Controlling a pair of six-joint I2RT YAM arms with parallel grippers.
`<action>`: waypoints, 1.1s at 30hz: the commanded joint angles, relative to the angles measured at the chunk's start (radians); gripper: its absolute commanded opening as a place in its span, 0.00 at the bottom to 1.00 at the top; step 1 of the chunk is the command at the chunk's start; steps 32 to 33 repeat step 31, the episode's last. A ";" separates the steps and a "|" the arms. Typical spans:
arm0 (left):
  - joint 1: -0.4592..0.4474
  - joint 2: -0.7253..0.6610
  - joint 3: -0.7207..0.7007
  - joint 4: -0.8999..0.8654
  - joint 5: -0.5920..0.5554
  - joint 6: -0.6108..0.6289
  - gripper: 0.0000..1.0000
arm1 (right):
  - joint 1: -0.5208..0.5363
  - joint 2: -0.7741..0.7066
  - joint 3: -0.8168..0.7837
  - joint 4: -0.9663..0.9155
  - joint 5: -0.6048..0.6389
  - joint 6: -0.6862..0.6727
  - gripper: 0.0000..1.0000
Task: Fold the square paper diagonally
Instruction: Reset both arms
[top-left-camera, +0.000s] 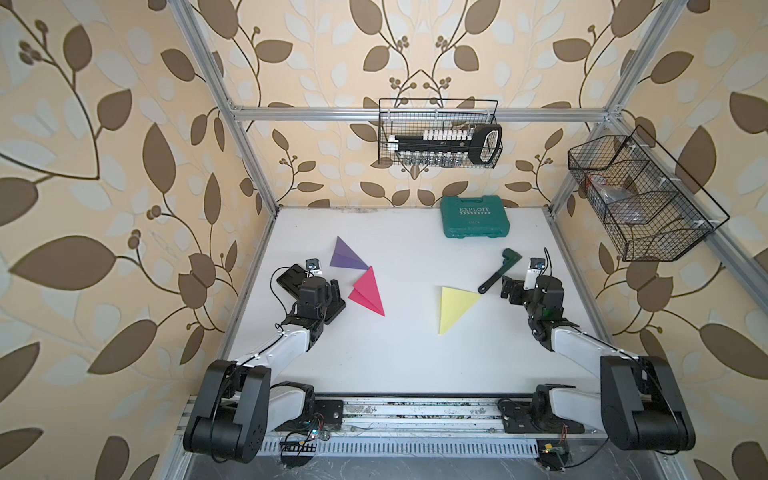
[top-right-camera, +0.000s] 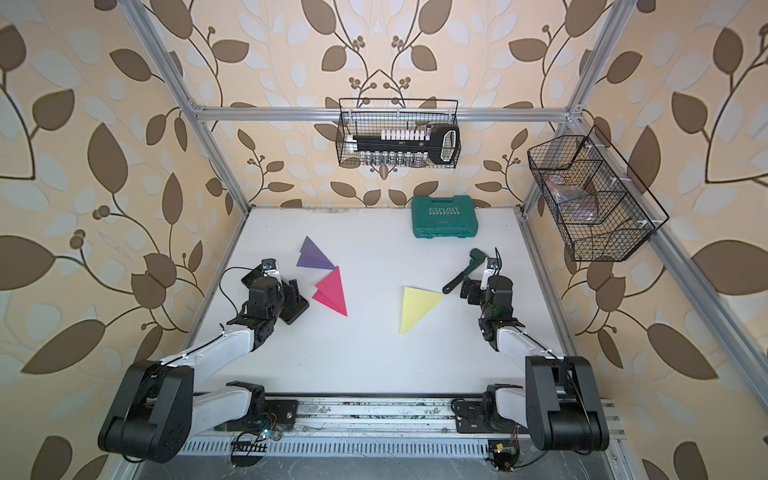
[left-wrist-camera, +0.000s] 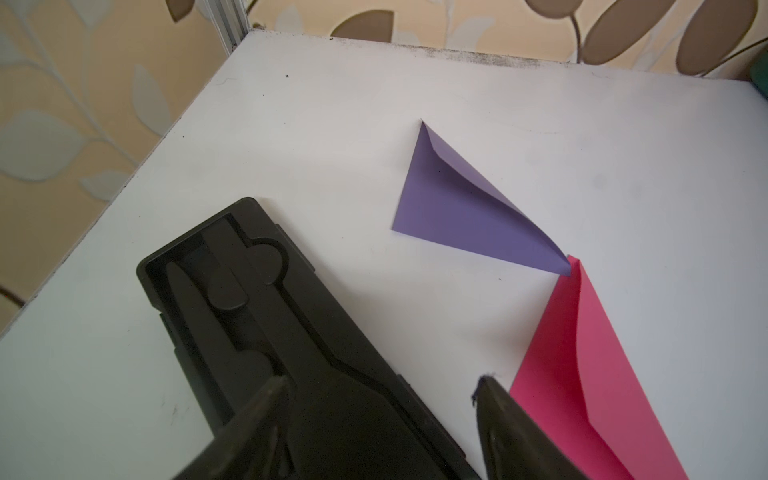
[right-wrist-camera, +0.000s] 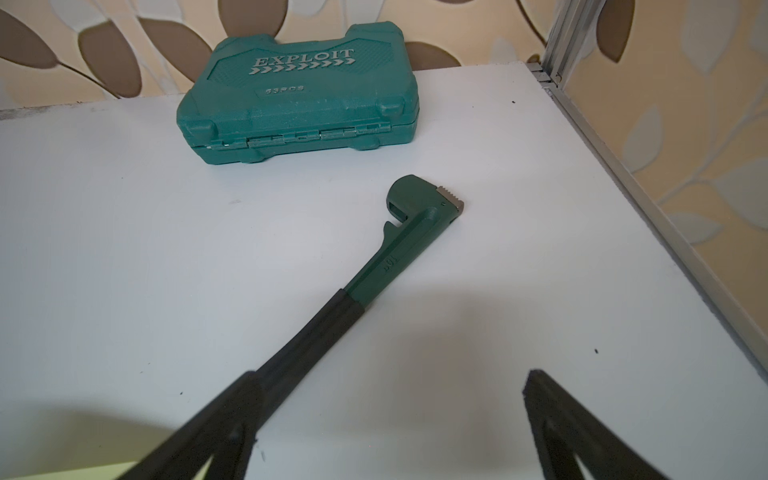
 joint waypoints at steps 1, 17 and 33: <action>0.014 0.038 -0.015 0.192 -0.025 0.057 0.70 | -0.004 0.058 -0.027 0.237 -0.016 -0.022 0.98; 0.069 0.272 0.020 0.342 0.027 0.063 0.81 | 0.005 0.205 0.012 0.281 -0.093 -0.060 0.98; 0.070 0.270 0.014 0.351 0.028 0.065 0.99 | 0.024 0.215 0.044 0.235 -0.119 -0.093 0.98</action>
